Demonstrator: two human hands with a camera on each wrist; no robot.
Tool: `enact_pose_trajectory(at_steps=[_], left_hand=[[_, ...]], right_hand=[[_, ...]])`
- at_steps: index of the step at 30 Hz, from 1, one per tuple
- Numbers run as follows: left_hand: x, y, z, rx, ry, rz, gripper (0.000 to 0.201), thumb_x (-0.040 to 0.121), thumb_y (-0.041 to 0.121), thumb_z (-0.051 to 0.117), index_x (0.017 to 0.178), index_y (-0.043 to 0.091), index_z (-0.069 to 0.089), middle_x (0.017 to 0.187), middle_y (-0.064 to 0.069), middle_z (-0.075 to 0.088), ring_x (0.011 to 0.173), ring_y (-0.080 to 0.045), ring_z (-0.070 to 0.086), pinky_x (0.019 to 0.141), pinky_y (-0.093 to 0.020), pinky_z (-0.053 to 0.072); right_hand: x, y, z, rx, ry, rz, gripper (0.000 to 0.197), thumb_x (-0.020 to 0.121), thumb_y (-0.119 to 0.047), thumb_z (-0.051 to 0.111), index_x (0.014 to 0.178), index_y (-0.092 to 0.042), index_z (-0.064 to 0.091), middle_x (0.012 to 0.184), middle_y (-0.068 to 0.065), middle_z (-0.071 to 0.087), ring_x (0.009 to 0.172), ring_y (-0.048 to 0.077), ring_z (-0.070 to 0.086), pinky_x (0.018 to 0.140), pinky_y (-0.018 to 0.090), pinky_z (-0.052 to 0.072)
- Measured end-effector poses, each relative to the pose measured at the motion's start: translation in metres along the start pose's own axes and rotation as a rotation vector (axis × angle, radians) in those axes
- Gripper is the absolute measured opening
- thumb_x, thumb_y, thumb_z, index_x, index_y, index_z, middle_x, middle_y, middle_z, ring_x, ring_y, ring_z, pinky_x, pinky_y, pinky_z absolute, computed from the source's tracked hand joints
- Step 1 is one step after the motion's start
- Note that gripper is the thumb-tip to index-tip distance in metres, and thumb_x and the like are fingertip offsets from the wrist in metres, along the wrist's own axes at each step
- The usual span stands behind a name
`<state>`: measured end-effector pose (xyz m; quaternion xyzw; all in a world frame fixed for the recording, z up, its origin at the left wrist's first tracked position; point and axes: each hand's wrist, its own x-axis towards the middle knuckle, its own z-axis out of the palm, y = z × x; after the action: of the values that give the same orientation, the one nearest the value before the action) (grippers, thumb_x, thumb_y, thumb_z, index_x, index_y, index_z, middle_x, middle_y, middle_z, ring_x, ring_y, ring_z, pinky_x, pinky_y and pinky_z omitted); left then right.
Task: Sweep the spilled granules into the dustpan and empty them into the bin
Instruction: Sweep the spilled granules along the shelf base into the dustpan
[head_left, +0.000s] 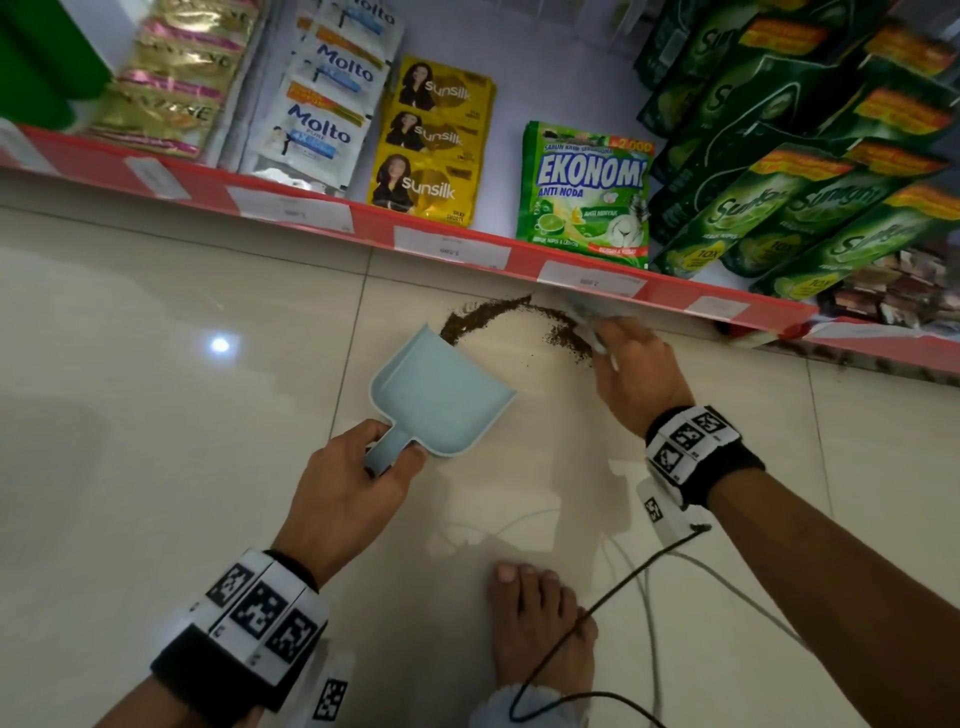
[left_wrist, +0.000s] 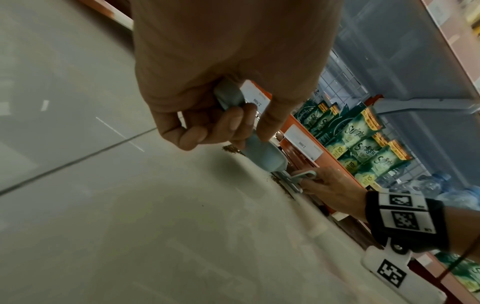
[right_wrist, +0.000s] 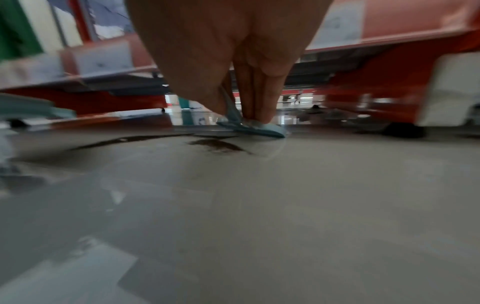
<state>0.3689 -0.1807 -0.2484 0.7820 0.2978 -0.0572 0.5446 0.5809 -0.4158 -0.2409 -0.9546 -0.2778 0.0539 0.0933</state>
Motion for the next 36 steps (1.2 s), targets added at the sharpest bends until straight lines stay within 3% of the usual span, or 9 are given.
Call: enact_pose_trajectory(at_steps=[6,10,15,20,24,26,30,34,36], left_hand=[[0.006,-0.004,-0.003,-0.009,0.023,-0.004,0.025,0.087,0.038,0.067,0.075,0.018,0.059,0.05,0.01,0.052,0.049,-0.01,0.046,0.054,-0.028,0.039],[0.006,-0.004,-0.007,-0.002,0.028,0.013,0.022,0.086,0.041,0.067,0.079,0.021,0.062,0.051,0.011,0.057,0.045,-0.004,0.048,0.052,-0.026,0.041],[0.002,-0.004,-0.012,0.012,0.044,0.018,0.025,0.086,0.042,0.067,0.079,0.019,0.062,0.057,0.001,0.058,0.049,-0.009,0.049,0.053,-0.029,0.042],[-0.002,-0.005,-0.018,0.008,0.054,-0.001,0.027,0.086,0.042,0.066,0.086,0.015,0.064,0.066,-0.008,0.064,0.056,-0.021,0.055,0.057,-0.035,0.047],[-0.003,-0.009,-0.022,-0.008,0.067,-0.029,0.025,0.086,0.042,0.066,0.081,0.018,0.062,0.057,0.002,0.057,0.047,-0.007,0.047,0.053,-0.027,0.041],[-0.002,-0.011,-0.023,-0.008,0.074,-0.036,0.027,0.086,0.042,0.066,0.079,0.016,0.06,0.055,0.003,0.055,0.045,-0.005,0.044,0.052,-0.026,0.04],[0.0,-0.012,-0.025,-0.002,0.078,-0.036,0.028,0.086,0.041,0.066,0.079,0.015,0.06,0.054,0.003,0.054,0.044,-0.005,0.043,0.051,-0.025,0.038],[0.001,-0.01,-0.022,-0.011,0.063,-0.032,0.026,0.086,0.041,0.066,0.081,0.015,0.062,0.056,0.003,0.055,0.048,-0.009,0.046,0.052,-0.026,0.04],[0.001,-0.009,-0.02,-0.004,0.052,-0.027,0.026,0.086,0.041,0.066,0.08,0.016,0.062,0.056,0.003,0.055,0.049,-0.011,0.047,0.053,-0.027,0.04]], right_hand=[[-0.012,-0.024,-0.007,0.112,0.096,-0.177,0.036,0.094,-0.008,0.053,0.129,-0.01,0.059,0.12,0.011,0.066,0.097,0.034,0.066,0.08,0.041,0.056],[-0.007,-0.012,-0.018,-0.1,0.16,0.051,0.04,0.09,-0.008,0.053,0.13,-0.013,0.056,0.106,0.017,0.068,0.08,0.041,0.065,0.065,0.04,0.052],[0.017,-0.006,-0.002,-0.138,-0.011,0.247,0.03,0.095,-0.007,0.047,0.123,-0.004,0.057,0.11,0.025,0.065,0.094,0.045,0.063,0.08,0.046,0.051],[0.034,-0.032,0.011,0.049,-0.036,0.001,0.036,0.093,-0.003,0.049,0.128,-0.006,0.056,0.117,0.02,0.065,0.101,0.041,0.062,0.083,0.041,0.05],[0.024,-0.049,0.008,0.169,-0.129,-0.288,0.041,0.095,-0.004,0.052,0.136,-0.005,0.055,0.136,0.016,0.059,0.12,0.033,0.059,0.104,0.038,0.046],[0.018,-0.049,0.002,0.161,-0.095,-0.307,0.04,0.097,-0.006,0.052,0.137,-0.006,0.055,0.135,0.015,0.06,0.119,0.032,0.06,0.104,0.04,0.048],[0.006,-0.035,-0.015,0.049,0.056,-0.22,0.043,0.092,-0.003,0.053,0.135,-0.008,0.053,0.128,0.018,0.063,0.107,0.038,0.064,0.087,0.046,0.055],[0.007,-0.018,-0.019,-0.129,0.005,0.02,0.048,0.091,-0.005,0.052,0.138,-0.011,0.05,0.127,0.016,0.062,0.104,0.04,0.062,0.08,0.044,0.053],[0.009,-0.019,-0.015,-0.06,-0.028,-0.002,0.044,0.092,-0.004,0.049,0.136,-0.011,0.052,0.125,0.017,0.064,0.099,0.039,0.065,0.08,0.041,0.053]])
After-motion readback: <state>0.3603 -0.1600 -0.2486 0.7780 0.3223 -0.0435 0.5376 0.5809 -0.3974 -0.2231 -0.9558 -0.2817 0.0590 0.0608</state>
